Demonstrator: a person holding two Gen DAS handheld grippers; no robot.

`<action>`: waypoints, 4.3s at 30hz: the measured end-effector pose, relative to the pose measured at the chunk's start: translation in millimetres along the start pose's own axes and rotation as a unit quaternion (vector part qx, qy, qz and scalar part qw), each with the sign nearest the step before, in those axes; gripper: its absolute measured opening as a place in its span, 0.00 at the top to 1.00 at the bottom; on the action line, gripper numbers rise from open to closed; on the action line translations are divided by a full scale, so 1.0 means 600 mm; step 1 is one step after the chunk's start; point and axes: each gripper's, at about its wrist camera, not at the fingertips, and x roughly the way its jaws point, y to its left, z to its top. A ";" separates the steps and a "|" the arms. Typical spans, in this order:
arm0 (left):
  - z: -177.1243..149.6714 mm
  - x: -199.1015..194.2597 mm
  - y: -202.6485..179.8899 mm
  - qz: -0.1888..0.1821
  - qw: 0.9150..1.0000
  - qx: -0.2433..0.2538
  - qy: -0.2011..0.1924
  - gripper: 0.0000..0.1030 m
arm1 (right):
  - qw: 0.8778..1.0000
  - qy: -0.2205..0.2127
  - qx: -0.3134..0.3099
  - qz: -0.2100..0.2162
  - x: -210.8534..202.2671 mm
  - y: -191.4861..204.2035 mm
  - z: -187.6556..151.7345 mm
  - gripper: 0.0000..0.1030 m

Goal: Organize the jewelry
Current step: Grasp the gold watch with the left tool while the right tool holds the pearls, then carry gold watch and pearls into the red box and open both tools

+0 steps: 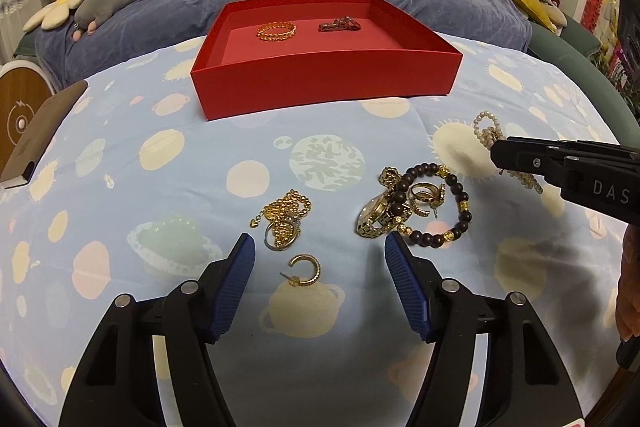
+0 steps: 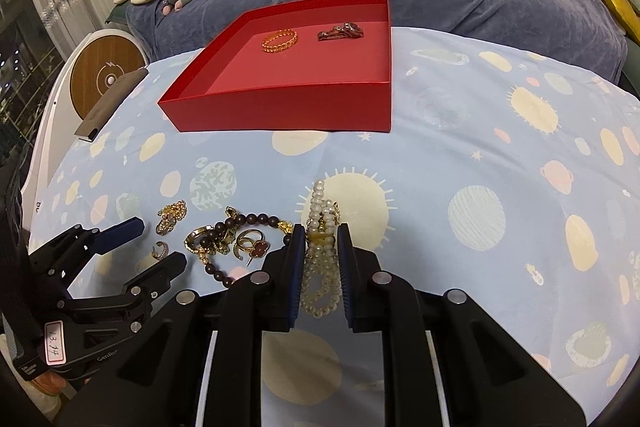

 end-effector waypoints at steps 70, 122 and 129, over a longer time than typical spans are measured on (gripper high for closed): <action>0.139 -0.083 0.038 -0.065 0.992 -0.074 -0.082 0.93 | 0.999 -0.047 -0.008 0.027 -0.049 0.015 0.073 0.85; 0.373 0.161 0.109 0.076 0.991 -0.104 -0.038 0.49 | 1.000 -0.009 -0.006 -0.027 0.187 -0.009 0.305 0.72; 0.323 0.087 0.134 0.076 0.989 -0.114 -0.051 0.49 | 1.000 -0.022 -0.003 0.000 0.104 -0.008 0.271 0.72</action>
